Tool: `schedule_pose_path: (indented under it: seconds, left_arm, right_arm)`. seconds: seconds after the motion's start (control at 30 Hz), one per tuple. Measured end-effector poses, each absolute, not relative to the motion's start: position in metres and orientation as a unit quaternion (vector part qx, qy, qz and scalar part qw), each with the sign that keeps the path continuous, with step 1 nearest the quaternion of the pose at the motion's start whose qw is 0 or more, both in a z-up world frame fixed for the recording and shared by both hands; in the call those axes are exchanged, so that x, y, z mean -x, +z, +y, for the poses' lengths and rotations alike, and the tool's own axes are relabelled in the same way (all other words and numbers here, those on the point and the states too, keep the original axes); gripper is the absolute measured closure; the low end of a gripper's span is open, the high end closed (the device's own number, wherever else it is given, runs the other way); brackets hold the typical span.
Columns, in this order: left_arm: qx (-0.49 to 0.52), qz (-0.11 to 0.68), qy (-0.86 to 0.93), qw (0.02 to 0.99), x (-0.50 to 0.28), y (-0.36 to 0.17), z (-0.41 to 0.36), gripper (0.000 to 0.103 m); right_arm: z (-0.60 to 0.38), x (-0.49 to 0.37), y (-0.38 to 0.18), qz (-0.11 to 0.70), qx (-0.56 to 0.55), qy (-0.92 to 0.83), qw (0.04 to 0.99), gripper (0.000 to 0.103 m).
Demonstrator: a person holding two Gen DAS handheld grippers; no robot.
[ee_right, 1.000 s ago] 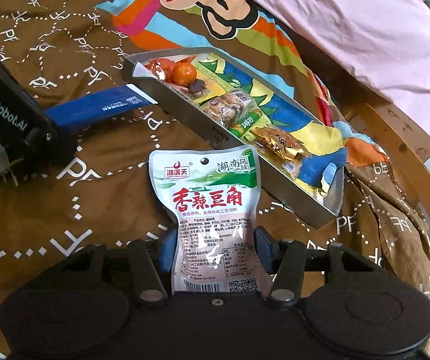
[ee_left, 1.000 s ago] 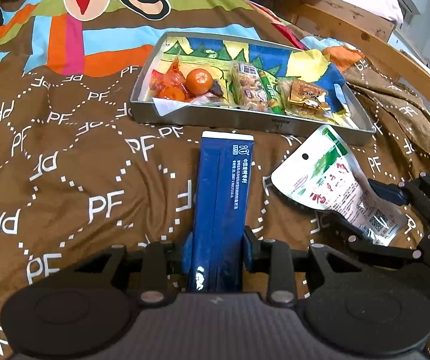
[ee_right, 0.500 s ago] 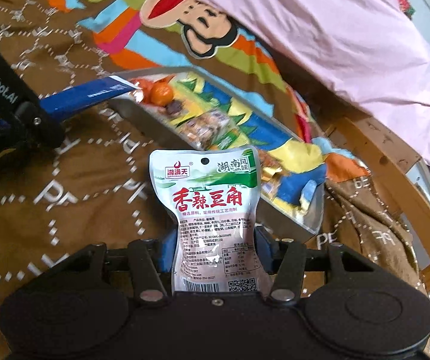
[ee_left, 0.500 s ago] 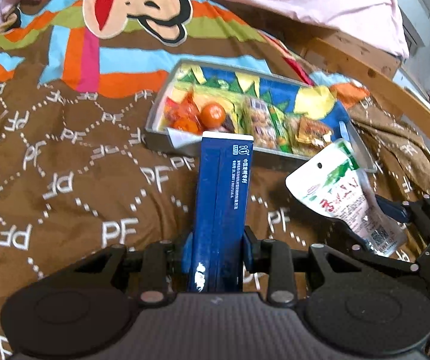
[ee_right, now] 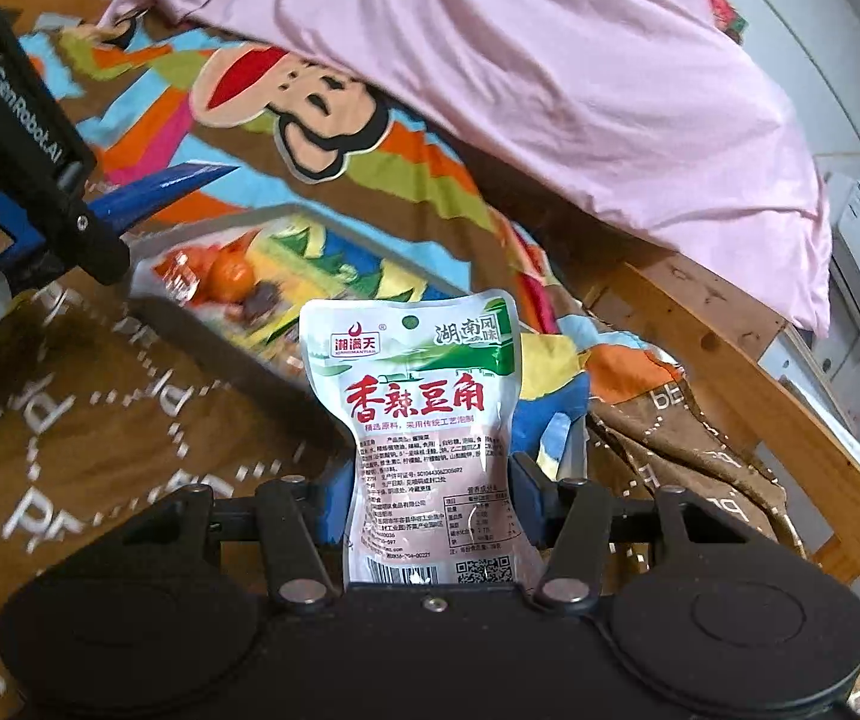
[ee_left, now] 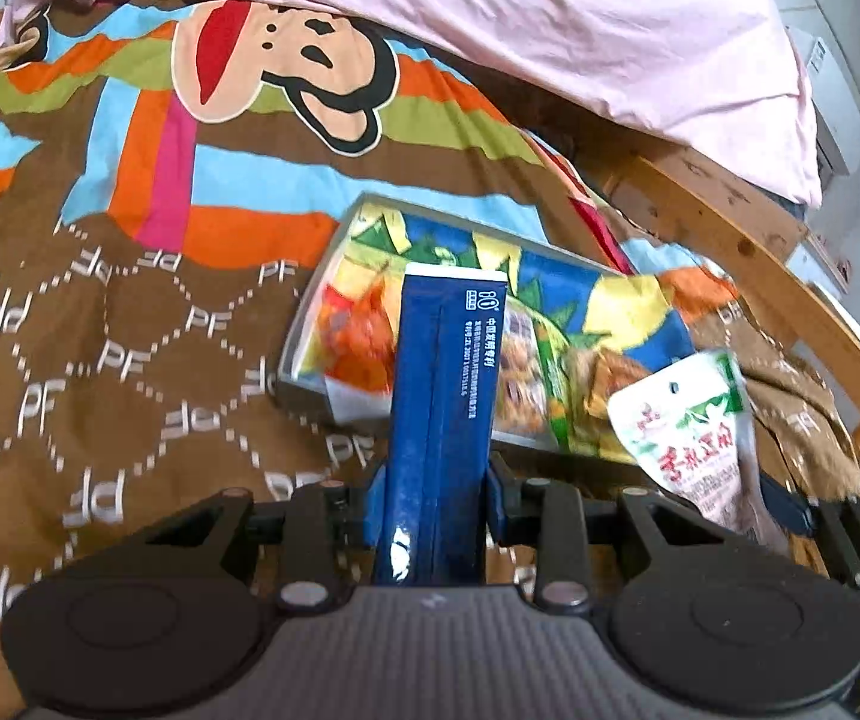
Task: Organize snacks
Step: 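Carry the blue box and white bean pack over the metal tray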
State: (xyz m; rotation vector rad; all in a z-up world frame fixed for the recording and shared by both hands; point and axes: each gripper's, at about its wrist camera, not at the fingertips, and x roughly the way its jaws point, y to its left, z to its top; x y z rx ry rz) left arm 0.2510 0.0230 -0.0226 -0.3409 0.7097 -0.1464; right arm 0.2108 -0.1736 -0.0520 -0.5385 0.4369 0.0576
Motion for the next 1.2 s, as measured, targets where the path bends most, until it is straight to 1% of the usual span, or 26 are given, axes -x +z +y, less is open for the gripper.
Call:
schedule_pose_path:
  seconds: [0.23,0.5,0.67,0.83,0.93,1.2]
  left_arm:
    - [0.178,0.312,-0.095,0.929,-0.301,-0.013,0.038,0.068]
    - [0.163,0.262,-0.125,0.943,-0.35,-0.03,0.027,0.068]
    - [0.177,0.277,-0.136,0.935,-0.366,-0.05,0.025,0.068]
    - [0.185,0.275,-0.137,0.933,-0.376,-0.063,0.028,0.068]
    - [0.188,0.274,-0.133,0.934,-0.382,-0.067,0.03,0.068]
    - [0.189,0.26,-0.131,0.938,-0.396,-0.069,0.031,0.068]
  right_arm:
    - [-0.167,-0.242,-0.045,0.186,0.225,-0.005,0.956,0.048]
    - [-0.152,-0.295,-0.039,0.171,0.213,-0.01,0.962,0.048]
    - [-0.147,-0.324,-0.042,0.179,0.21,-0.012,0.961,0.048]
    - [-0.152,-0.345,-0.053,0.198,0.196,-0.022,0.96,0.048]
    - [-0.154,-0.354,-0.06,0.212,0.187,-0.024,0.959,0.047]
    - [-0.145,-0.366,-0.071,0.214,0.195,-0.022,0.957,0.046]
